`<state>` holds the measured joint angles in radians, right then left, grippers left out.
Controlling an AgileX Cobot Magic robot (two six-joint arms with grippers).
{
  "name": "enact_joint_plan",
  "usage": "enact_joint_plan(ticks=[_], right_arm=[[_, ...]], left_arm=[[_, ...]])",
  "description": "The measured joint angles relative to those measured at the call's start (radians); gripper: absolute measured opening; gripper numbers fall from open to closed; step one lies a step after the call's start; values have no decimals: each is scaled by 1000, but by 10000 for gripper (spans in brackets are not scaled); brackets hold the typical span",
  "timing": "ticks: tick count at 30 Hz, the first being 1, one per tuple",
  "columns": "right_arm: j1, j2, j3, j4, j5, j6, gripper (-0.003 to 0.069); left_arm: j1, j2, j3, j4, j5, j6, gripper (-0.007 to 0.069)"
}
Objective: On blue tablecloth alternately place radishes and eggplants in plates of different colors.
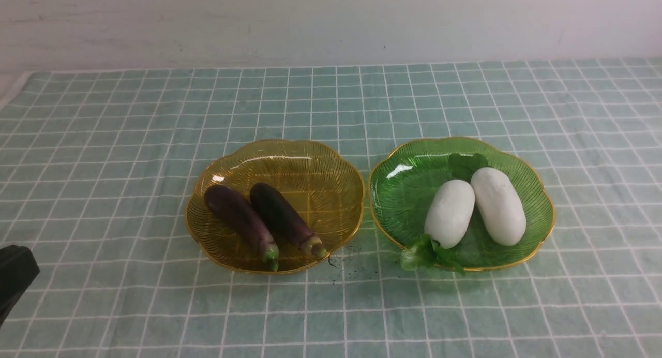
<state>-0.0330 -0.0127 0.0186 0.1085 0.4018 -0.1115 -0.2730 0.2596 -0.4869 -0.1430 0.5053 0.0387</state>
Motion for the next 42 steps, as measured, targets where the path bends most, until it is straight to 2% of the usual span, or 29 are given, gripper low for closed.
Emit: enact_joint_plan(ticks=[10, 15, 19, 23, 28, 42], right_arm=[[0, 0, 0, 0, 0, 0, -15], [0, 0, 0, 0, 0, 0, -15], [0, 0, 0, 0, 0, 0, -15], [0, 0, 0, 0, 0, 0, -15], [0, 0, 0, 0, 0, 0, -15], [0, 0, 0, -1, 0, 0, -15]], left_arm=[[0, 0, 9, 79, 121, -1, -8], [2, -50, 90, 114, 85, -19, -8], [58, -164, 211, 127, 2, -27, -8], [155, -261, 362, 127, -83, -27, -8], [185, -270, 501, 127, -132, -27, -8], [186, -270, 513, 127, -117, -27, -8]])
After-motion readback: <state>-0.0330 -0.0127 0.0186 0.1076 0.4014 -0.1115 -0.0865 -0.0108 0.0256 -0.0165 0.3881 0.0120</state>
